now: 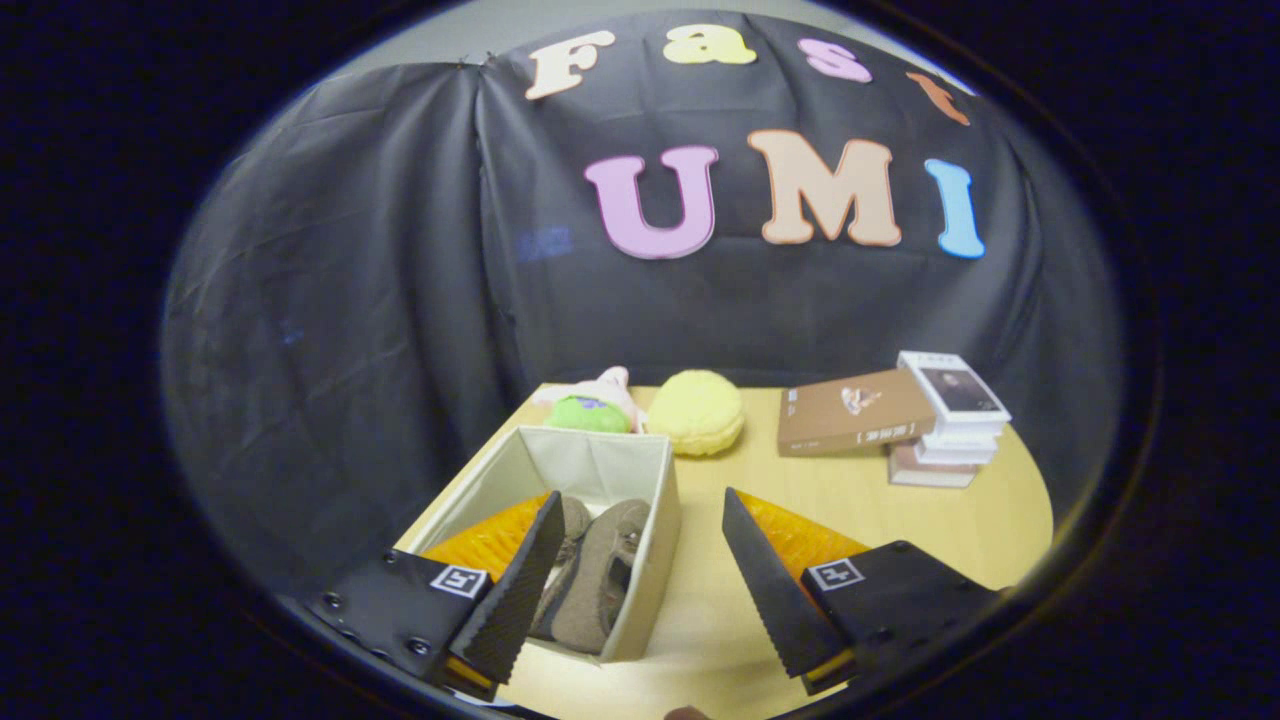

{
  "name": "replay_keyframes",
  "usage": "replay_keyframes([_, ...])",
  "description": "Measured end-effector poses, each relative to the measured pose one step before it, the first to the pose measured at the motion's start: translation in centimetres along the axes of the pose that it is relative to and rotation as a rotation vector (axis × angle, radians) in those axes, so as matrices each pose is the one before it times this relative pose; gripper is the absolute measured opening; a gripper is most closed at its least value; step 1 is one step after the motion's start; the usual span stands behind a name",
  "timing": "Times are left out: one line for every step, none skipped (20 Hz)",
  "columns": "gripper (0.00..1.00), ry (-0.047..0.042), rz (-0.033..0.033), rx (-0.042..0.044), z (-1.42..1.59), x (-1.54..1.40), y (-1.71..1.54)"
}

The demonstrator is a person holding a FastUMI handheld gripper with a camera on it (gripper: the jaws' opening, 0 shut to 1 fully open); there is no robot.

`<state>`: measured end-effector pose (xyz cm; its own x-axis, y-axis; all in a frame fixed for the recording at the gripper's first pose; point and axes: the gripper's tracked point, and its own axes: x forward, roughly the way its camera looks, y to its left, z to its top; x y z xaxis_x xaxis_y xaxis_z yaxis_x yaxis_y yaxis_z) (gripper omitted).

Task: Open the storage box then place both shoes into the box .Put the left shoe in first, then the right shoe, with the right side of both shoes facing outward in a uniform manner.

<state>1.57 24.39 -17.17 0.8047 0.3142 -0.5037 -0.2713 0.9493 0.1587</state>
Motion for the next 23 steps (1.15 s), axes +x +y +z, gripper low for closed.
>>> replay_keyframes([1.0, -0.03537, -0.00176, -0.01076, 0.706, -1.244, -0.756])
replay_keyframes([1.0, -0.03346, -0.00004, -0.0056, 0.858, -1.332, -0.724])
replay_keyframes([1.0, -0.03054, -0.00979, 0.0009, 0.862, -1.384, -0.921])
replay_keyframes([1.0, -0.01883, -0.01526, 0.00803, 0.597, -1.28, -1.141])
replay_keyframes([1.0, -0.02042, -0.01582, 0.01334, 0.563, -1.346, -1.312])
replay_keyframes([1.0, -0.02579, -0.01676, 0.01233, 0.806, -1.191, -1.29])
replay_keyframes([1.0, -0.03006, -0.02012, 0.00863, 0.543, -1.042, -1.464])
replay_keyframes([1.0, -0.02636, -0.02903, 0.00027, 0.697, -0.93, -1.686])
replay_keyframes([1.0, -0.02058, -0.03579, -0.00698, 0.809, -1.196, -1.925])
replay_keyframes([1.0, -0.0221, -0.02774, -0.01436, 0.836, -1.145, -1.629])
replay_keyframes([1.0, -0.02151, -0.02804, -0.01398, 0.66, -0.897, -1.555])
replay_keyframes([1.0, -0.01959, -0.0204, -0.01156, 0.48, -0.767, -1.29])
replay_keyframes([1.0, -0.01861, -0.01559, -0.00644, 0.222, -0.449, -1.09])
replay_keyframes([1.0, -0.02023, -0.01099, -0.00074, 0.252, -0.569, -0.974])
replay_keyframes([1.0, -0.01412, -0.01423, 0.00296, 0.107, -0.284, -0.931])
replay_keyframes([1.0, -0.00686, -0.01439, 0.00332, 0.017, -0.437, -0.934])
replay_keyframes([1.0, -0.00276, -0.01491, 0.00161, -0.029, -0.226, -0.832])
replay_keyframes([1.0, -0.0043, -0.01975, 0.00382, -0.099, -0.365, -0.827])
replay_keyframes([1.0, -0.00212, -0.01271, 0.00256, 0.03, -0.226, -0.621])
replay_keyframes([1.0, -0.00671, -0.01181, 0.00387, 0.113, -0.197, -0.428])
replay_keyframes([1.0, -0.00556, -0.00923, 0.00154, 0.114, -0.232, -0.494])
replay_keyframes([1.0, -0.01687, -0.01315, 0.00665, 0.396, -0.225, -0.525])
replay_keyframes([1.0, -0.00402, -0.00104, 0.0053, 0.108, -0.049, -0.191])
